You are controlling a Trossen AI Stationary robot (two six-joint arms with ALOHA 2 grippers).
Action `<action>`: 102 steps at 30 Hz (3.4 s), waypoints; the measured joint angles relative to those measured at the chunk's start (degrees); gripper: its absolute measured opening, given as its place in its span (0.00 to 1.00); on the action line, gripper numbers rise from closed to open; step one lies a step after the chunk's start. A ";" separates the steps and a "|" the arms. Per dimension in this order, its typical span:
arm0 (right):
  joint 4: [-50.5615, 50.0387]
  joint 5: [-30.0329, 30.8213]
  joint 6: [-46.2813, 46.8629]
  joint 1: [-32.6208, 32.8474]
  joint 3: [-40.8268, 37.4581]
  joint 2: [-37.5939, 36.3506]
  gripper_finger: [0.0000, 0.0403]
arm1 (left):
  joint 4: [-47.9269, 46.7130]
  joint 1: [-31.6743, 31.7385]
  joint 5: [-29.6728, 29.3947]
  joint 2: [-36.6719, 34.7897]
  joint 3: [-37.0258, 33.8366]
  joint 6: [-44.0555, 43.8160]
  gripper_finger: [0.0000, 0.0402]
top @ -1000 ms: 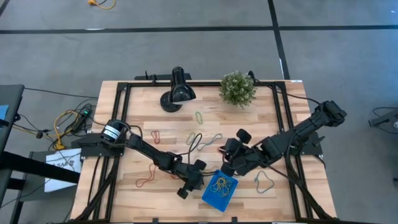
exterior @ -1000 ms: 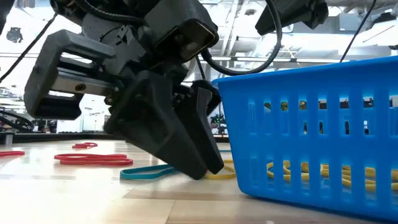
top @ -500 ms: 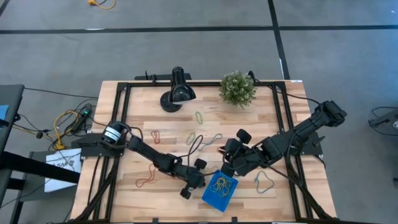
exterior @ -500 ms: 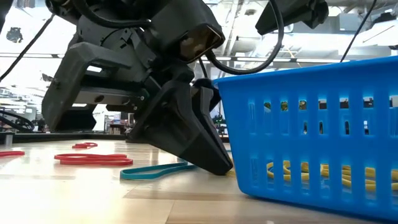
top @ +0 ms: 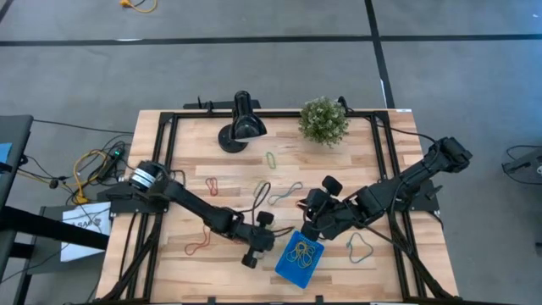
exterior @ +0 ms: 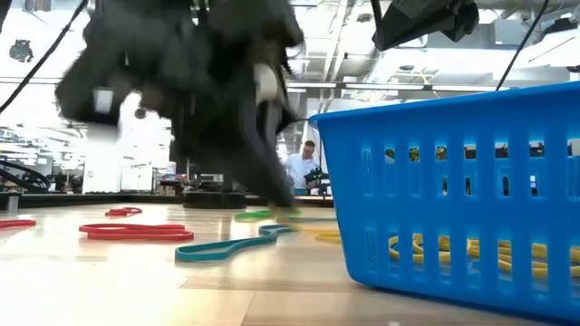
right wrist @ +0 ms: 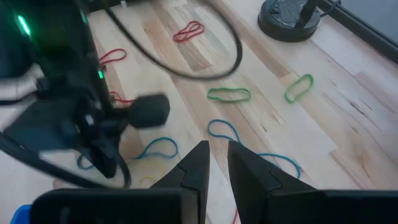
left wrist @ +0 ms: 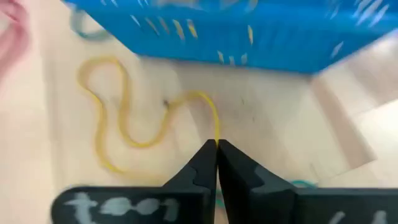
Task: Pick and place items into bin
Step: Put the yellow rubber band into the blue bin, then put the blue rubber band into the blue bin
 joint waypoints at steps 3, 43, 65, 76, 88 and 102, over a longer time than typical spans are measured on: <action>0.00 0.02 0.00 0.02 0.00 0.00 0.13 | -4.54 0.00 -1.07 -7.10 0.31 -0.07 0.00; -14.36 0.52 31.80 4.29 -9.81 -0.02 0.13 | 24.57 1.44 9.58 -9.78 0.41 4.86 0.00; -13.01 0.74 31.48 4.50 -9.81 -0.02 0.13 | 18.22 2.05 9.58 -4.01 9.01 7.39 0.00; -12.92 0.59 31.43 4.50 -9.81 -0.02 0.13 | 17.65 4.43 7.60 0.17 9.07 3.54 0.05; -12.91 0.61 31.39 4.50 -9.79 -0.02 0.13 | 16.10 4.79 11.46 -1.22 9.06 4.42 0.26; -12.30 1.97 29.49 4.39 -9.79 -0.02 0.13 | -19.15 7.20 20.89 -15.26 9.08 -3.63 0.17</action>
